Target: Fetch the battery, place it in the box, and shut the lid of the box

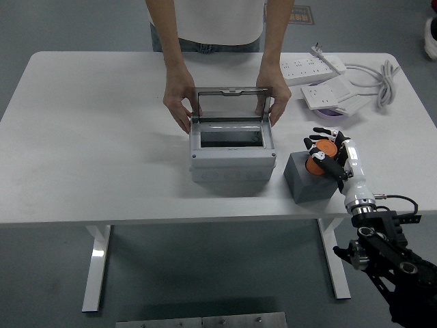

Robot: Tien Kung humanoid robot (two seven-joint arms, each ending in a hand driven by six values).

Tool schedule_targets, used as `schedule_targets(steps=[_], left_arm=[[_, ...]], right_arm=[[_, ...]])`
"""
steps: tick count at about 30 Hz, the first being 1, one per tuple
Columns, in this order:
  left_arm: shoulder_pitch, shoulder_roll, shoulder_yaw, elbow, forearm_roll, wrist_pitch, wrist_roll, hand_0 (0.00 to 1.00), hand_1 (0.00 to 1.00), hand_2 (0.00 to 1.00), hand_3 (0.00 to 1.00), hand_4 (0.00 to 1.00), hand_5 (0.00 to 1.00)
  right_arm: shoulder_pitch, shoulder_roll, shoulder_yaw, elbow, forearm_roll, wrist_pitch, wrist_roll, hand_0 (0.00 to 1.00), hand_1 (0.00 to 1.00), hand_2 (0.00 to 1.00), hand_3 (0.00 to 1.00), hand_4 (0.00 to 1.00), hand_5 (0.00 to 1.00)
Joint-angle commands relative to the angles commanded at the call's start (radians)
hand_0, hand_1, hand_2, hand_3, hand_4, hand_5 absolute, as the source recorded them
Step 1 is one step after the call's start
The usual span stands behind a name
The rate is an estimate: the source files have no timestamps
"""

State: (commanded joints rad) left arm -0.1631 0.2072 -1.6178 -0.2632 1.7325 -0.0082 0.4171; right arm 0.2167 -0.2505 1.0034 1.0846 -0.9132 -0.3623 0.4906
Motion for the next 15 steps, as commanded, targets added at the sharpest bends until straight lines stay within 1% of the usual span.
schedule_targets(steps=[1, 6, 7, 15], left_arm=[[0.0, 0.0, 0.0, 0.0, 0.001, 0.0, 0.0, 0.59, 0.685, 0.598, 0.583, 0.601, 0.045], [0.0, -0.001, -0.001, 0.0, 0.003, 0.002, -0.001, 0.59, 0.685, 0.598, 0.583, 0.601, 0.045], [-0.001, -0.001, -0.001, 0.0, 0.003, 0.003, -0.001, 0.59, 0.685, 0.598, 0.584, 0.601, 0.043], [-0.005, 0.0, 0.001, 0.0, 0.002, 0.006, -0.003, 0.588, 0.685, 0.596, 0.582, 0.594, 0.037]], right_arm=[[0.0, 0.0, 0.0, 0.001, 0.0, 0.0, 0.0, 0.623, 0.619, 0.652, 0.675, 0.998, 0.772], [0.0, 0.0, -0.001, 0.0, -0.002, -0.002, 0.0, 0.623, 0.619, 0.652, 0.675, 0.998, 0.772], [0.0, 0.0, -0.002, 0.0, -0.003, -0.002, 0.0, 0.616, 0.621, 0.656, 0.677, 0.998, 0.812], [-0.001, -0.001, -0.01, -0.002, -0.021, -0.006, -0.008, 0.618, 0.621, 0.657, 0.682, 0.998, 0.824]])
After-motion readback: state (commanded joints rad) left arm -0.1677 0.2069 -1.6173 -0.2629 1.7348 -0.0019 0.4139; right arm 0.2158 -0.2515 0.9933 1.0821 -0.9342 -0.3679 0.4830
